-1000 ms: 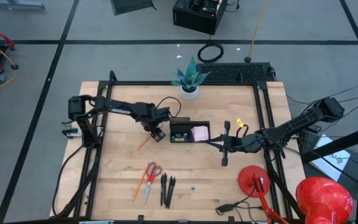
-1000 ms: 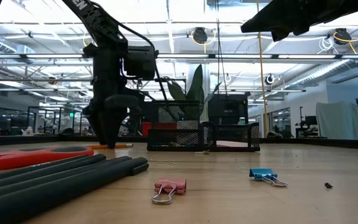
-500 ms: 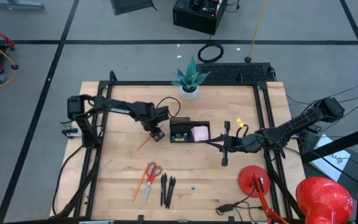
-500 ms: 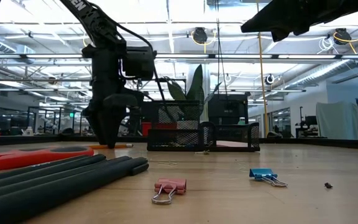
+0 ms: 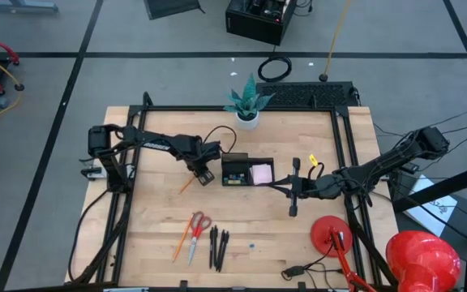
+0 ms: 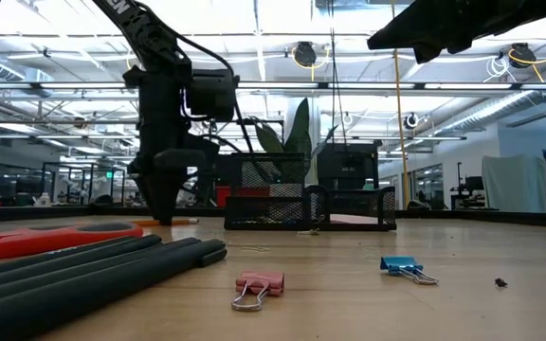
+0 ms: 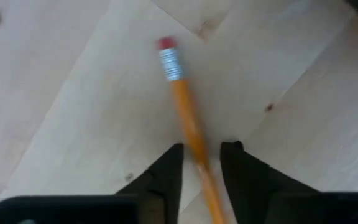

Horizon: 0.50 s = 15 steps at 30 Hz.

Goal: Pick and place office supplies into organizer
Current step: Put the left orange pencil into the black desk organizer

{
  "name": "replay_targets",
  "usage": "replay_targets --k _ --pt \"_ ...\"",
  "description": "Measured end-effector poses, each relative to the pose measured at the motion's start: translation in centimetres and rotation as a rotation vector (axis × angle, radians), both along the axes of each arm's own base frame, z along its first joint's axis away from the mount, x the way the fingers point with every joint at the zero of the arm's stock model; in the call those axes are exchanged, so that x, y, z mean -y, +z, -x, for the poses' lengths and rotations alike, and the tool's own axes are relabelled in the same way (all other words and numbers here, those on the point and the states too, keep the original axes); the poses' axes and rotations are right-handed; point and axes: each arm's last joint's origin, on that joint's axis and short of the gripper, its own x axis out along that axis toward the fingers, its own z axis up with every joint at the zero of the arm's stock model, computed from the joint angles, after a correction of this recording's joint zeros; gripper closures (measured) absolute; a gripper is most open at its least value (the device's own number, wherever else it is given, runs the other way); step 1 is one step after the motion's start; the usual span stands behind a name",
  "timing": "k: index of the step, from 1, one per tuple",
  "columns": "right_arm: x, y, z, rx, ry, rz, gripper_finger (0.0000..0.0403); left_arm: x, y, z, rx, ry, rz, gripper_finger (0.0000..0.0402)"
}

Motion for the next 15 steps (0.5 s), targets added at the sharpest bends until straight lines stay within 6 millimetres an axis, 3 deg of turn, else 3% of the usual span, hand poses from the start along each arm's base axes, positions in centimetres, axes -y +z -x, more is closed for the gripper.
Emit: replay_targets --k 9,15 --pt "0.0 0.0 0.0 0.0 0.0 0.001 0.0399 -0.04 0.01 0.06 -0.005 -0.02 0.002 0.0386" --pt "0.0 0.0 0.0 0.0 0.0 0.002 0.0399 -0.03 0.02 0.05 -0.004 -0.052 0.002 0.0386"
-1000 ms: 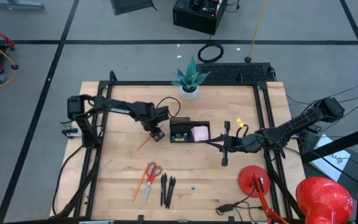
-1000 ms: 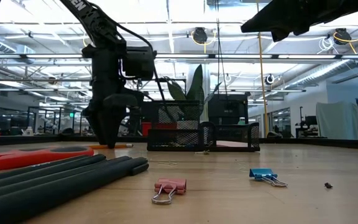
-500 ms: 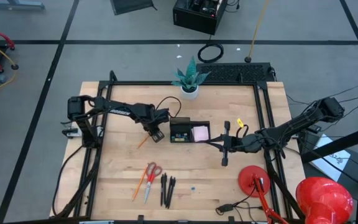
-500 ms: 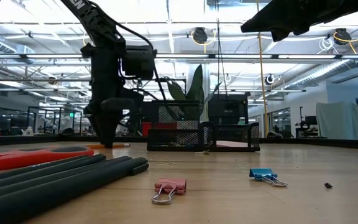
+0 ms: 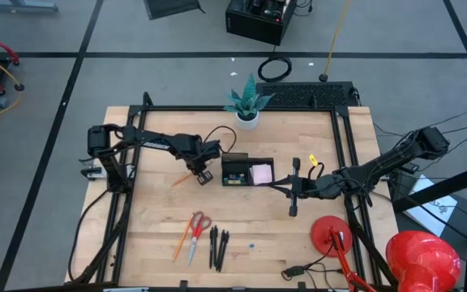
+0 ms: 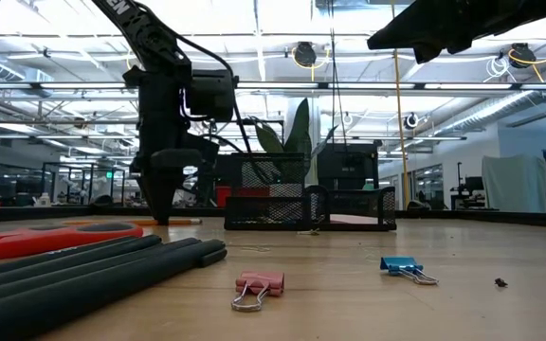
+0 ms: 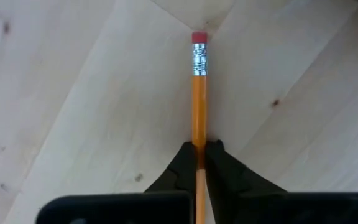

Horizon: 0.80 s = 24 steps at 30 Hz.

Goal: Pick and place office supplies into organizer
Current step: Put the left orange pencil into the black desk organizer

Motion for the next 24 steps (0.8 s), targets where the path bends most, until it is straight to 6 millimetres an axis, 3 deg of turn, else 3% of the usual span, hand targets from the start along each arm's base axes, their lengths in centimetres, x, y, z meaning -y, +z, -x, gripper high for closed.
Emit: replay_targets --k 5,13,24 --pt "0.0 0.0 0.0 0.0 0.0 0.0 0.0399 0.0 0.3 -0.2 -0.005 -0.03 -0.014 0.0388" --pt "0.0 0.0 0.0 0.001 0.0 0.0 0.0399 -0.3 2.3 -1.1 0.076 -0.064 -0.042 0.0386" --pt "0.0 0.1 0.0 0.007 0.0 -0.002 0.0399 -0.1 4.7 -0.6 0.146 -0.07 -0.074 0.0387"
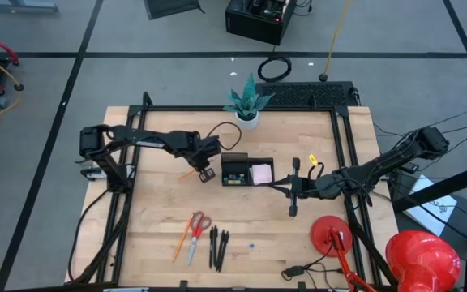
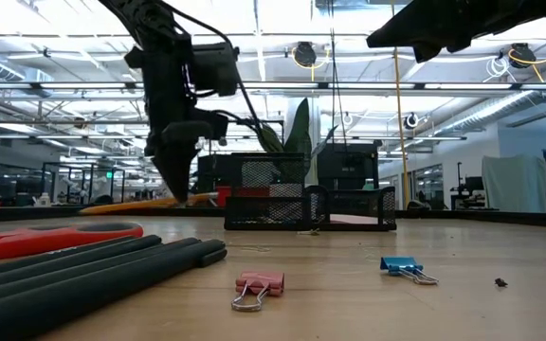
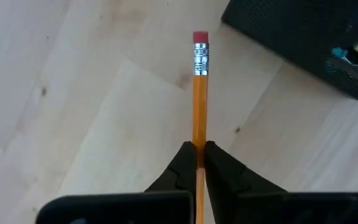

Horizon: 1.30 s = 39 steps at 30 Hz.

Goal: Pick and place office supplies into organizer
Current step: Put the left orange pencil into the black desk organizer

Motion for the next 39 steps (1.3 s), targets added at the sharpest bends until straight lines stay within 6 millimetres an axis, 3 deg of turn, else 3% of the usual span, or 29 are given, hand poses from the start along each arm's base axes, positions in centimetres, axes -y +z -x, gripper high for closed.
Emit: replay_targets --k 7,19,23,35,39 --pt "0.0 0.0 0.0 0.0 0.0 0.0 0.0399 0.1 2.2 0.3 0.096 -0.033 -0.019 0.039" --pt "0.0 0.0 0.0 0.0 0.0 0.0 0.0399 1.7 10.7 1.6 0.584 -0.198 -0.127 0.0389" --pt "0.0 0.1 0.0 0.007 -0.001 -0.002 0.0399 2.5 12.6 1.4 0.729 -0.256 -0.181 0.0389" --pt "0.0 0.3 -0.1 0.026 0.002 0.004 0.0399 3.5 14.9 -0.5 1.012 -0.372 -0.34 0.0389" --pt "0.0 0.3 -0.1 0.026 0.001 0.004 0.0399 3.3 13.5 -1.6 0.971 -0.39 -0.348 0.0396"
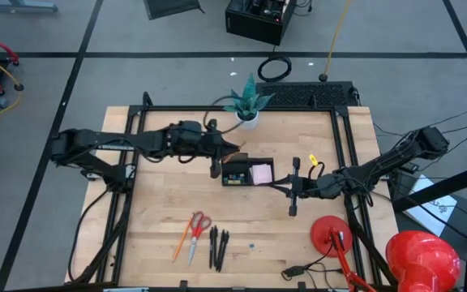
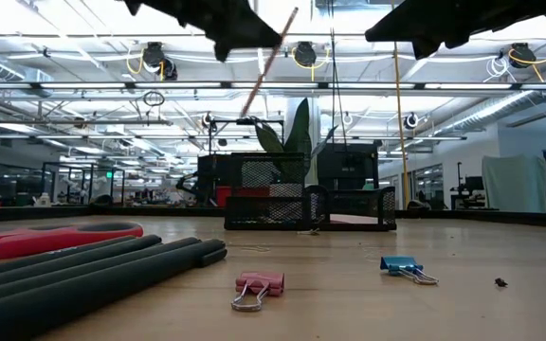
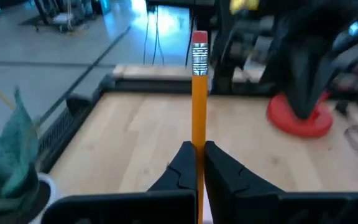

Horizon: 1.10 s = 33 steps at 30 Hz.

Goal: Pick and place office supplies into organizer
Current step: Put the left orange pencil into the black desk organizer

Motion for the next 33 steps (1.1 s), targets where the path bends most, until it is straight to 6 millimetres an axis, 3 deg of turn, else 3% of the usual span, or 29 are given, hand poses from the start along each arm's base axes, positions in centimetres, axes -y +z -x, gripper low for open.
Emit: replay_targets --k 10,24,29,33 --pt "0.0 -0.1 0.0 -0.007 0.001 0.0 0.0399 -1.4 -4.6 -3.5 -0.066 0.018 -0.03 0.0388" --pt "0.0 -0.1 0.0 -0.014 0.002 0.005 0.0399 -3.3 -9.6 -5.1 -0.218 0.055 0.008 0.0382" --pt "0.0 -0.1 0.0 -0.013 0.003 0.012 0.0399 -3.3 -10.5 -5.4 -0.247 0.052 0.01 0.0395" --pt "0.0 -0.1 0.0 -0.013 0.003 0.012 0.0399 -3.3 -10.9 -5.3 -0.268 0.051 0.014 0.0383"
